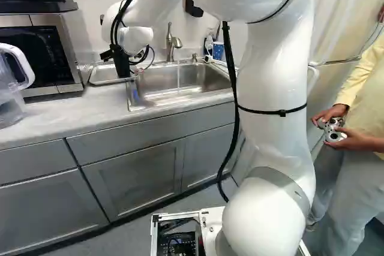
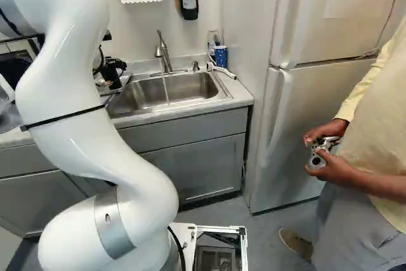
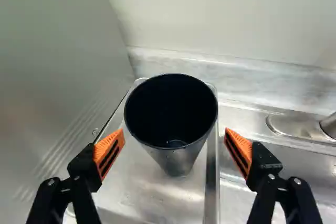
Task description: Rinse the cup and place it in the tray
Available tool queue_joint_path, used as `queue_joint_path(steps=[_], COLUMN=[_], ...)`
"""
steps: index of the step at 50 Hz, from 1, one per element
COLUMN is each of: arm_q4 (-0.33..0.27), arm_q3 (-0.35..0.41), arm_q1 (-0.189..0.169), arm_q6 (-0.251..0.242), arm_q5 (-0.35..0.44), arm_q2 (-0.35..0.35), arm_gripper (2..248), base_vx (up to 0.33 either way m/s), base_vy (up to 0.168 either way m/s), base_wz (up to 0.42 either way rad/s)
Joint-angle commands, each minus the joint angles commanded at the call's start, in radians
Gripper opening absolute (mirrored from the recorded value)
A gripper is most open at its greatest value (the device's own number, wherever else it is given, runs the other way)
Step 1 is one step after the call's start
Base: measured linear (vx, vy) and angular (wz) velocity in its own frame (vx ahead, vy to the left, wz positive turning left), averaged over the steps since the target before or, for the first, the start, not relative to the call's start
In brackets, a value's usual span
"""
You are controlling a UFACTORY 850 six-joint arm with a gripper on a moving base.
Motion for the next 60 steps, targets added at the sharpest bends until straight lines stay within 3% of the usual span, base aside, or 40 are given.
queue_joint_path(steps=[35,60], arm_q4=[0.0,0.0], arm_q3=[-0.016,0.01], arm_q1=[-0.001,-0.021], arm_q6=[0.0,0.0], arm_q5=[0.0,0.0], arm_q2=[0.049,0.119], arm_gripper=[247,247], base_vx=[0.0,0.0], base_vy=[0.0,0.0], base_wz=[0.0,0.0])
